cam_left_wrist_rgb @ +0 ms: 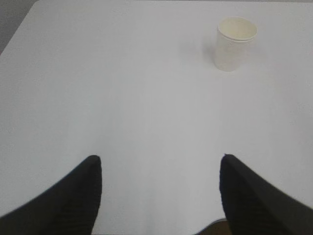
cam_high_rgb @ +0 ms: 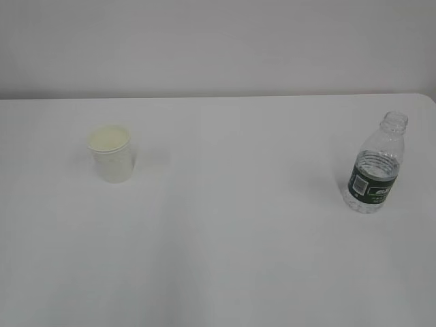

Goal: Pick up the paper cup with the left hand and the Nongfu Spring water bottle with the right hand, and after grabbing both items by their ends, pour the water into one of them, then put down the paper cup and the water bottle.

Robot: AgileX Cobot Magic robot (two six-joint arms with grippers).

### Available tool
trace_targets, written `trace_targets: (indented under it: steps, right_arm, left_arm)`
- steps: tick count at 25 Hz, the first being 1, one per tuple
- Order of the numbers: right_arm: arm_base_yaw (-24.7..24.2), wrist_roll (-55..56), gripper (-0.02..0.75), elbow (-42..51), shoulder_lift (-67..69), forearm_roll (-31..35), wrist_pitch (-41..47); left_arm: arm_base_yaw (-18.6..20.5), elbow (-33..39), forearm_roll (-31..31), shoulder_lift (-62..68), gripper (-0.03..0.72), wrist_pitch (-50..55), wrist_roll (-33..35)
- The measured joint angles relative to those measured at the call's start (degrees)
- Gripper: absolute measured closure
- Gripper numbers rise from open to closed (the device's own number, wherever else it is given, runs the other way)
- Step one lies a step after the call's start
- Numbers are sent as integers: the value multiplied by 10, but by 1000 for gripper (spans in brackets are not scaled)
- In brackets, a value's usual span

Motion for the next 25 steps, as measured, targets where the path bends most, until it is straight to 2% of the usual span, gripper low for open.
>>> trace_targets:
  steps: [25]
  right_arm:
    - [0,-1,168,0,0,0,0]
  left_arm:
    - [0,0,0,0,165,0,0]
